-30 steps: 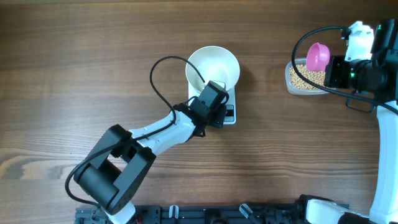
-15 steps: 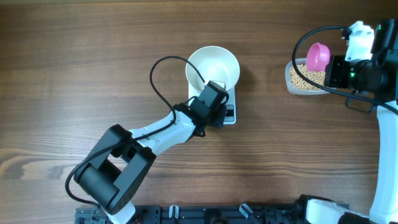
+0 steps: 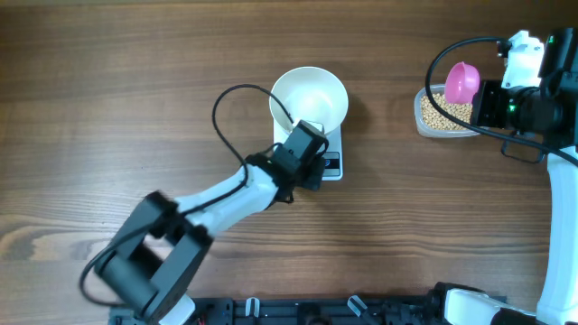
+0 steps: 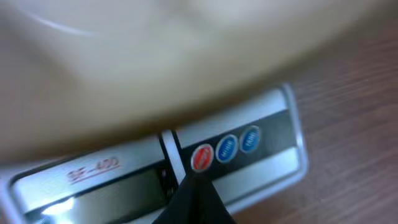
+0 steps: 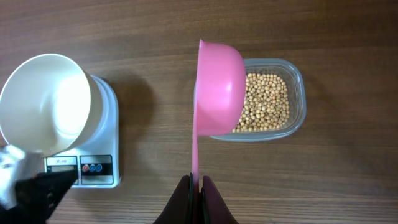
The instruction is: Scoop item into bowl and weigh 150g on scale
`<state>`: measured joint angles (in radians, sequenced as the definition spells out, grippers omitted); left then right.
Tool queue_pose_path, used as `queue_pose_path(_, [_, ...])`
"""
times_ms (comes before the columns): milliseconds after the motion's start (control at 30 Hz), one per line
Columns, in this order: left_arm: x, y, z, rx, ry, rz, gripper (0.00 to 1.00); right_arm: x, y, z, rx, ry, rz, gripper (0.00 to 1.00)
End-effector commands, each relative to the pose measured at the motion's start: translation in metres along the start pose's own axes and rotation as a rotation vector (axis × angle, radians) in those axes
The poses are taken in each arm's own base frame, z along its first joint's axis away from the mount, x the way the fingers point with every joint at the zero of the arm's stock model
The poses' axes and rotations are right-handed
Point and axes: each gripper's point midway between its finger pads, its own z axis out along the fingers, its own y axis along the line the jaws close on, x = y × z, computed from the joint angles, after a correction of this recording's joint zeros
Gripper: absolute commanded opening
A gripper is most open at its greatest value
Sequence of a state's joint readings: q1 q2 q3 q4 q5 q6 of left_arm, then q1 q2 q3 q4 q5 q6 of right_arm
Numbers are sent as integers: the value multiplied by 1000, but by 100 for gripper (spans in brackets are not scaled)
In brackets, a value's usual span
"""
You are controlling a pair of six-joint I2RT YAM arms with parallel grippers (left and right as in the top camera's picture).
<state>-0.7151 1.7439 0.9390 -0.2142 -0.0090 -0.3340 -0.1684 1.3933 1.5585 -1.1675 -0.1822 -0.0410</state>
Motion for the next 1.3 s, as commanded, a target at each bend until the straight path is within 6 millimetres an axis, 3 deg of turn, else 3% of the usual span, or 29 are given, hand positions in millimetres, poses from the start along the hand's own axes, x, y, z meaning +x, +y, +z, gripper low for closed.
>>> queue_pose_path(0, [-47,-20,-65,89,-195,9,4,3,-3,5,9,17,24,4])
queue_pose_path(100, [-73,-27,-111,137,-324,3,4,3,-3,5,9,17,24,4])
queue_pose_path(133, [-81,-27,-128,150,-371,-3,11,3,-3,5,9,17,23,4])
queue_pose_path(167, [-90,-24,-148,160,-424,-14,27,3,-3,5,10,17,22,4])
queue_pose_path(200, [-97,-20,-164,165,-466,-25,28,3,-3,5,10,17,20,4])
queue_pose_path(300, [-111,1,-200,151,-561,-67,33,3,-3,5,9,16,5,4])
queue_pose_path(367, [-115,22,-215,117,-596,-105,55,3,-3,5,9,17,-30,4])
queue_pose_path(400, [-116,37,-220,87,-604,-132,60,3,-3,5,9,17,-42,4])
queue_pose_path(500, [-111,73,-222,10,-587,-198,67,3,-3,5,9,16,-60,4])
queue_pose_path(600, [-104,107,-220,-65,-560,-264,100,1,-3,5,10,12,-100,4])
queue_pose_path(767, [-99,153,-223,-157,-554,-357,100,-10,-4,4,16,-36,-188,4])
queue_pose_path(900, [-91,173,-223,-200,-534,-403,100,-29,-5,4,30,-108,-293,4])
queue_pose_path(1067, [-88,173,-222,-193,-519,-409,100,-48,-7,12,45,-159,-357,4])
queue_pose_path(1233, [-89,167,-221,-145,-520,-436,100,-74,-14,44,55,-203,-381,4])
queue_pose_path(1267, [-90,166,-221,-135,-523,-453,96,-82,-14,49,52,-226,-385,4])
